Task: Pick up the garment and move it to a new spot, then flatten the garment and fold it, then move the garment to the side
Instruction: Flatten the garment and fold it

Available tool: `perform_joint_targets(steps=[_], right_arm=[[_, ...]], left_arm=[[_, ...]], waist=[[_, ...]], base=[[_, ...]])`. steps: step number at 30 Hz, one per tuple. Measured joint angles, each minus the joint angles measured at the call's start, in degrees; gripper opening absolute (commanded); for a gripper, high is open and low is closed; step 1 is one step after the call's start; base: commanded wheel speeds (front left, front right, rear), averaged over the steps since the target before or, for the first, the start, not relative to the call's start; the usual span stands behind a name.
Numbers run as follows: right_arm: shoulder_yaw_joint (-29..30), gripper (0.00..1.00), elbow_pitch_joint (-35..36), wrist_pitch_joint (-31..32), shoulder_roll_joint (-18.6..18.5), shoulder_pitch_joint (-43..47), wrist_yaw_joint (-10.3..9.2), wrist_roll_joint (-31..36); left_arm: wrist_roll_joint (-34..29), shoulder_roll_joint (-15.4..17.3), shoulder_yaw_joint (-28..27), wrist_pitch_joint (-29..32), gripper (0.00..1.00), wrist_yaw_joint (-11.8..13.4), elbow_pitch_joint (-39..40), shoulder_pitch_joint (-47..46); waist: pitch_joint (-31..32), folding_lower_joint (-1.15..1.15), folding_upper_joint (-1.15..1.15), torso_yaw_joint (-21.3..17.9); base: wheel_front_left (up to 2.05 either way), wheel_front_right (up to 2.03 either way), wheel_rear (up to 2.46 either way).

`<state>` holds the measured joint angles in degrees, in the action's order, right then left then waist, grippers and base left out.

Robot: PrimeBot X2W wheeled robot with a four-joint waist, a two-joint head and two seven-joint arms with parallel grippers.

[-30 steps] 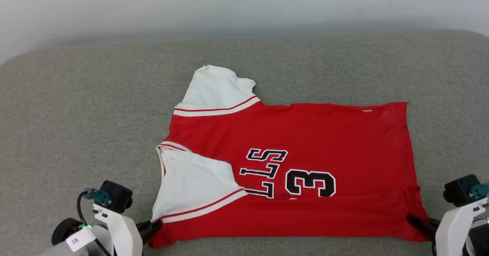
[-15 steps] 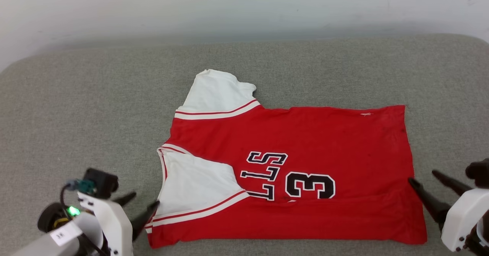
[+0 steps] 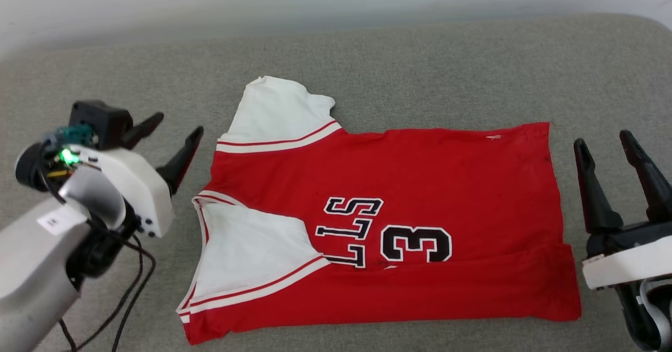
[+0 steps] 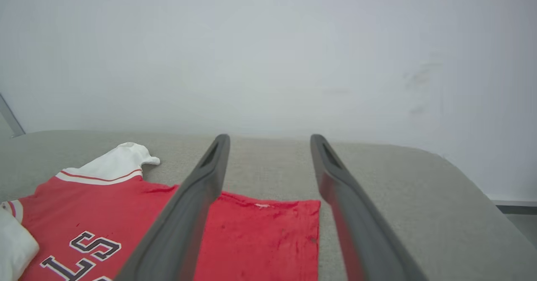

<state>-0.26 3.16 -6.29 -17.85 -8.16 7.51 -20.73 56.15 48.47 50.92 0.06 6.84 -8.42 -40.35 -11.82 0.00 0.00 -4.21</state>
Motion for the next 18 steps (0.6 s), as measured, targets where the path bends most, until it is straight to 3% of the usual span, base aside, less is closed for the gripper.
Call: perform_joint_targets(steps=[7, 12, 18], right_arm=[[-0.67, 1.0, 2.88, -1.2, 5.76, -0.05, 0.0, 5.24], [-2.08, 1.0, 2.72, -2.36, 7.06, -1.83, 0.0, 5.94], [-3.27, 1.0, 2.12, -3.3, 7.15, -4.41, 0.0, 6.62]], left_arm=[[-0.08, -0.8, -1.18, 6.89, 1.0, -4.98, -5.73, -11.87], [2.09, -1.31, -0.08, 19.47, 1.0, -8.94, -9.33, -20.42], [3.25, -3.01, 1.3, 33.86, 1.0, -10.21, -13.19, -30.71]], waist=[[-5.75, 0.0, 0.0, -2.5], [-10.43, 0.0, 0.0, -4.67], [-15.42, 0.01, 0.0, -7.15]], base=[[0.0, 0.0, 0.0], [0.0, 0.0, 0.0], [0.0, 0.0, 0.0]])
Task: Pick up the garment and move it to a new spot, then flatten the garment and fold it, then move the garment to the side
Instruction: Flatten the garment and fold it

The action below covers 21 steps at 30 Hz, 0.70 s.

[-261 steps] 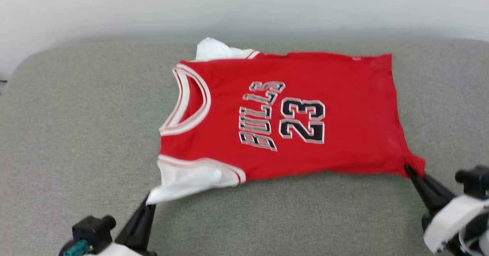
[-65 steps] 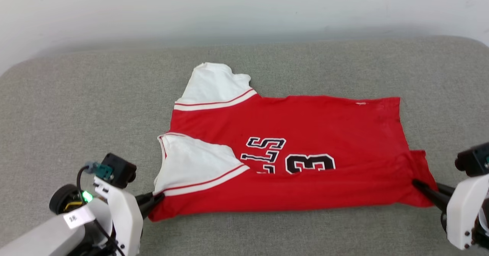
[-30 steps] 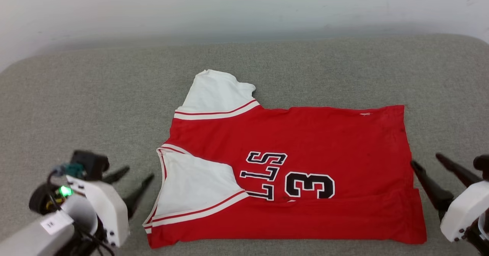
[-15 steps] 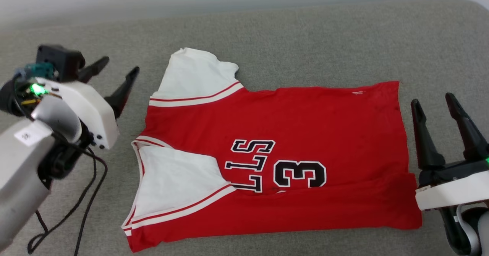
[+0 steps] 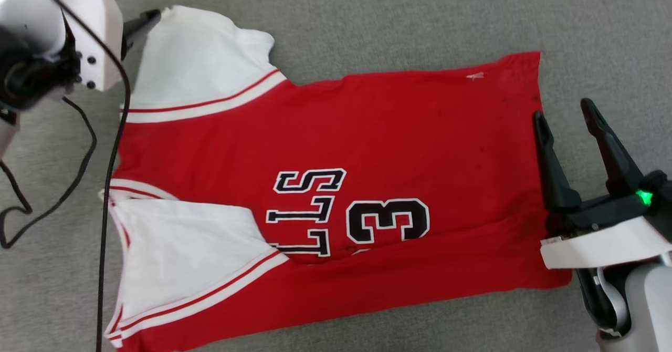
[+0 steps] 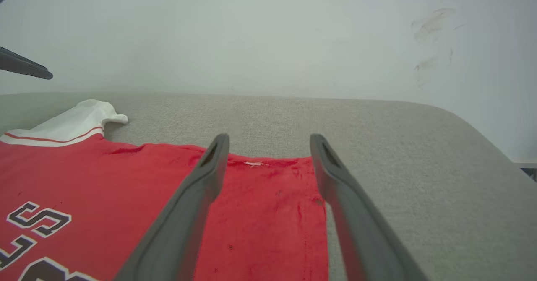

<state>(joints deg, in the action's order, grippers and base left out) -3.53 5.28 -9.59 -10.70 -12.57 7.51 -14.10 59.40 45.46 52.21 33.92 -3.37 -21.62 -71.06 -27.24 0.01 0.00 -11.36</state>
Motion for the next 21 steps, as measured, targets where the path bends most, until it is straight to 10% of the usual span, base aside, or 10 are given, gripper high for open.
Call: perform_joint_targets(steps=[7, 19, 20, 21], right_arm=[[-2.05, 1.0, -0.79, -0.76, -0.65, -2.97, 0.0, -0.03], [-3.25, 1.0, -2.79, -2.5, -0.6, -5.15, 0.0, -0.53], [-3.2, 1.0, -2.98, -2.58, -0.59, -5.24, 0.0, -0.57], [-3.04, 1.0, -3.08, -2.75, -0.59, -5.32, 0.0, -0.64]], left_arm=[[0.08, -0.88, 2.46, 13.18, 1.0, 0.03, -3.47, -7.5], [-3.12, -1.34, 6.46, 18.85, 1.0, -0.68, -6.25, -9.95], [-2.78, -1.41, 6.42, 18.67, 0.38, -0.77, -6.25, -9.93], [-2.49, -1.49, 6.41, 18.25, 0.0, -1.03, -6.23, -9.74]], waist=[[-4.5, 0.0, 0.0, -2.59], [-8.29, -0.01, 0.0, -4.79], [-8.33, -0.01, 0.0, -4.79], [-8.35, -0.01, 0.0, -4.76]], base=[[0.0, 0.0, 0.0], [0.0, 0.0, 0.0], [0.0, 0.0, 0.0], [0.0, 0.0, 0.0]])
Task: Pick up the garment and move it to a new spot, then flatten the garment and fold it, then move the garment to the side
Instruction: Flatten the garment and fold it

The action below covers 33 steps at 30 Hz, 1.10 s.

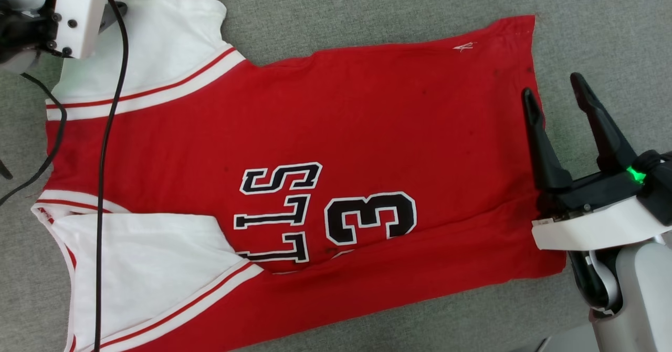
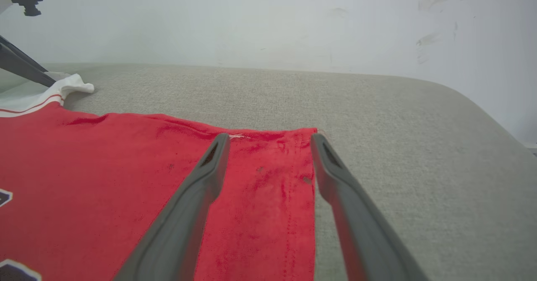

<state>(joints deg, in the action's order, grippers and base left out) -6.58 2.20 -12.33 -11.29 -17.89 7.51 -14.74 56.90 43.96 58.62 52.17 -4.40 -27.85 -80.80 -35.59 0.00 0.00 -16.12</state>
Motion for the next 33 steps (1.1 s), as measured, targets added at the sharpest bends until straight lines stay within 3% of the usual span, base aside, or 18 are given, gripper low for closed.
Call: perform_joint_targets(steps=[7, 14, 18, 24, 29, 33], right_arm=[[2.36, 1.0, -0.27, -0.23, -0.85, -2.05, 0.0, -0.19], [4.44, 1.0, -0.51, 5.11, -7.76, -6.48, 0.02, -0.53], [3.15, 1.0, -1.05, 12.87, -14.03, -9.35, 0.01, -2.93], [-3.9, 1.0, -3.34, 29.45, -24.84, -14.34, 0.0, -12.92], [-8.82, 1.0, -6.48, 45.2, -30.47, -17.99, 0.02, -24.01], [-10.61, 1.0, -10.01, 54.17, -32.23, -20.65, 0.01, -26.66]], left_arm=[[-0.84, -1.32, 0.57, -5.19, 0.0, -1.27, 0.45, 1.43], [-2.42, -1.94, 0.36, -14.78, 0.0, -2.15, 2.38, 3.13], [-3.68, -2.63, 0.53, -20.15, 0.0, -2.37, 4.94, 4.85], [-4.89, -2.8, 0.62, -25.82, 0.0, -2.41, 10.07, 7.08], [-6.06, -2.6, 1.0, -28.2, 0.0, -1.6, 14.15, 8.5], [-6.8, -2.68, 0.98, -29.43, 0.0, -1.08, 17.06, 8.72]], waist=[[1.29, 0.0, 0.0, 0.91], [4.32, 0.0, 0.0, 3.67], [5.99, 0.0, 0.0, 5.87], [8.06, 0.0, 0.0, 9.02], [8.78, 0.0, 0.0, 11.33], [8.49, -0.01, 0.0, 13.01]], base=[[0.0, 0.0, 0.0], [0.0, 0.0, 0.0], [0.0, 0.0, 0.0], [0.0, 0.0, 0.0], [0.0, 0.0, 0.0], [0.0, 0.0, 0.0]])
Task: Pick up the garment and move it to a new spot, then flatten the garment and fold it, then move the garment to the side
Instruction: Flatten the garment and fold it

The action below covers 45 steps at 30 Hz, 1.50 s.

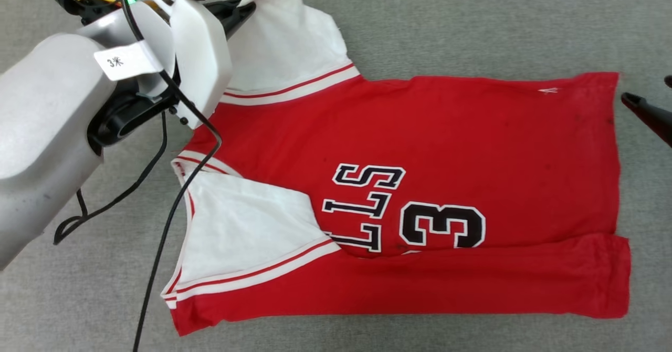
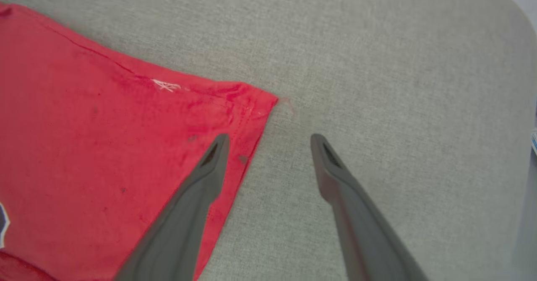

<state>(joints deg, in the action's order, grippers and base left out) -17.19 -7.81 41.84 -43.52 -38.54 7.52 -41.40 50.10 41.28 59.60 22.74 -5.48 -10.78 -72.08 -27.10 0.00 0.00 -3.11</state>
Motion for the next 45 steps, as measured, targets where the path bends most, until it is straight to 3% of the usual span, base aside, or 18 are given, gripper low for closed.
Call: perform_joint_targets(steps=[6, 12, 18, 19, 20, 21, 37, 45], right_arm=[[-1.01, 1.0, -5.46, 5.64, 0.81, -3.75, 0.0, -0.52], [-2.58, 1.0, -9.98, 5.72, 3.21, -6.36, -0.01, 0.89], [-5.57, 1.0, -12.16, 5.1, 2.23, -6.5, -0.05, 1.12], [-5.9, 0.84, -12.18, 4.78, 2.08, -6.47, -0.13, 0.87], [-6.1, 0.27, -12.21, 4.15, 2.01, -6.43, -0.13, 0.46], [-6.31, 0.0, -12.27, 3.36, 2.01, -6.3, -0.13, 0.15], [-9.02, 0.0, -9.18, -16.11, 0.83, 0.86, 0.0, -1.03], [-8.49, 0.0, -4.95, -20.69, 0.41, 10.03, 0.0, -1.93]], left_arm=[[-0.97, -0.01, -0.01, -0.53, 0.0, 0.73, 3.49, -0.07], [-1.54, -0.36, -0.31, -1.1, 0.0, 1.32, 5.46, -1.01], [-1.78, -0.56, -0.4, -2.12, 0.0, 1.89, 5.7, -1.0], [-1.77, -0.56, -0.41, -2.34, 0.0, 1.91, 5.66, -0.93], [-1.76, -0.52, -0.42, -2.55, 0.0, 1.97, 5.55, -0.85], [-1.63, -0.45, -0.51, -2.83, 0.0, 2.0, 5.37, -0.62], [1.6, 2.04, -0.32, -7.27, 0.0, 3.49, 4.41, 7.93], [4.15, 6.54, 1.01, -9.98, 0.0, 5.98, 7.81, 17.5]], waist=[[-1.5, 0.0, 0.0, 2.28], [-3.47, 0.0, 0.0, 4.15], [-4.66, -0.01, 0.0, 5.32], [-4.64, -0.01, 0.0, 5.29], [-4.54, -0.01, 0.0, 5.22], [-4.38, -0.01, 0.0, 5.11], [4.36, 0.0, 0.0, 3.25], [10.11, -0.01, 0.0, 2.41]], base=[[0.0, 0.0, 0.0], [0.0, 0.0, 0.0], [0.0, 0.0, 0.0], [0.0, 0.0, 0.0], [0.0, 0.0, 0.0], [0.0, 0.0, 0.0], [0.0, 0.0, 0.0], [0.0, 0.0, 0.0]])
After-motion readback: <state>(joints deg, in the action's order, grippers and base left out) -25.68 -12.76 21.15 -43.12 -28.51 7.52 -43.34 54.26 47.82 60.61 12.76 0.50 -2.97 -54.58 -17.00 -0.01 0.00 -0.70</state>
